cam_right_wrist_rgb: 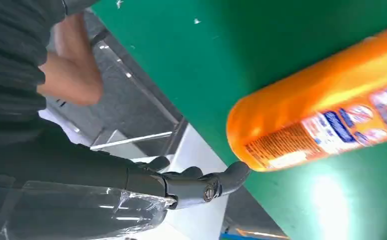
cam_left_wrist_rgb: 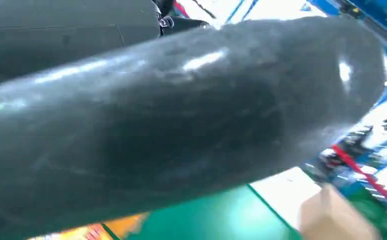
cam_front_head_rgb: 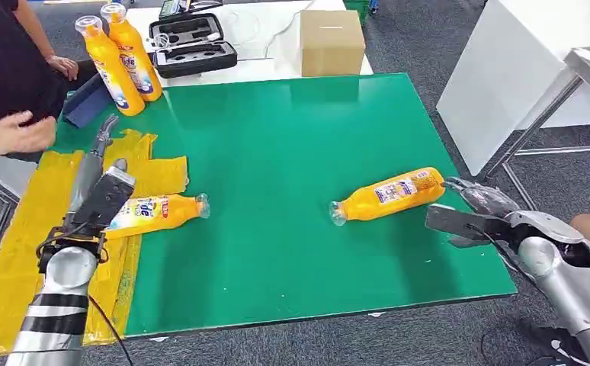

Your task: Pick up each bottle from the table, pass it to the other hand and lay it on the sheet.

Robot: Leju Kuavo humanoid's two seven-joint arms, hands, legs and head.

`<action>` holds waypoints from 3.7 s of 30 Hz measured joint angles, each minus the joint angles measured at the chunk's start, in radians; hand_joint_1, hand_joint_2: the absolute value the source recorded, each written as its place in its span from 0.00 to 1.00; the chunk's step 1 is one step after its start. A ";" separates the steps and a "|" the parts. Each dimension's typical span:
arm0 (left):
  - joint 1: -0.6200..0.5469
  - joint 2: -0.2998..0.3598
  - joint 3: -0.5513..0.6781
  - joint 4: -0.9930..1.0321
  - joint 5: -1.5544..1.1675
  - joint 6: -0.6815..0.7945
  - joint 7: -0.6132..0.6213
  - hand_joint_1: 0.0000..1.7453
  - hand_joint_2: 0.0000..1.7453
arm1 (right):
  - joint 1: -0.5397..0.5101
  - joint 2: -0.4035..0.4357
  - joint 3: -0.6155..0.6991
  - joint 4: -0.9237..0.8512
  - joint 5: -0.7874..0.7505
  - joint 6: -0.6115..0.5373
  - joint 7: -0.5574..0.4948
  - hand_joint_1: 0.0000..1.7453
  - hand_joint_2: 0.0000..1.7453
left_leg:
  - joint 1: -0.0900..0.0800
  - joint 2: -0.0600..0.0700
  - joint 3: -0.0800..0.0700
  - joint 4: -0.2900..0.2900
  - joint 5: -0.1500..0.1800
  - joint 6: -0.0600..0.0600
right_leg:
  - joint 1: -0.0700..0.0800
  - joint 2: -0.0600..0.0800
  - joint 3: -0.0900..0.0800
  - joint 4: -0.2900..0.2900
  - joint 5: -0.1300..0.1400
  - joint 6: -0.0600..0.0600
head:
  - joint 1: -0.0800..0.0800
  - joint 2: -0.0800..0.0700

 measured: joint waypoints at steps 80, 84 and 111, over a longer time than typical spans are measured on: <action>-0.001 0.010 0.008 0.000 0.085 0.014 -0.058 0.00 0.00 | -0.539 0.396 0.412 0.920 0.359 0.037 -0.084 1.00 1.00 | 0.000 0.000 0.002 0.000 0.002 0.001 | 0.000 0.000 0.001 0.000 0.001 0.001 | 0.000 0.000; 0.002 0.011 0.009 0.000 0.085 0.014 -0.058 0.00 0.00 | -0.538 0.398 0.405 0.918 0.345 0.027 -0.087 1.00 1.00 | 0.000 0.000 0.002 0.000 0.002 0.001 | 0.000 0.000 0.002 0.000 0.001 0.001 | 0.000 0.000; 0.202 -0.045 -0.115 -0.041 0.487 -0.372 -0.044 0.00 0.00 | -0.304 0.584 0.106 0.132 -0.286 -0.108 0.046 1.00 1.00 | 0.001 0.000 -0.001 0.000 0.001 0.000 | 0.000 0.000 -0.002 0.000 0.000 0.000 | 0.001 0.000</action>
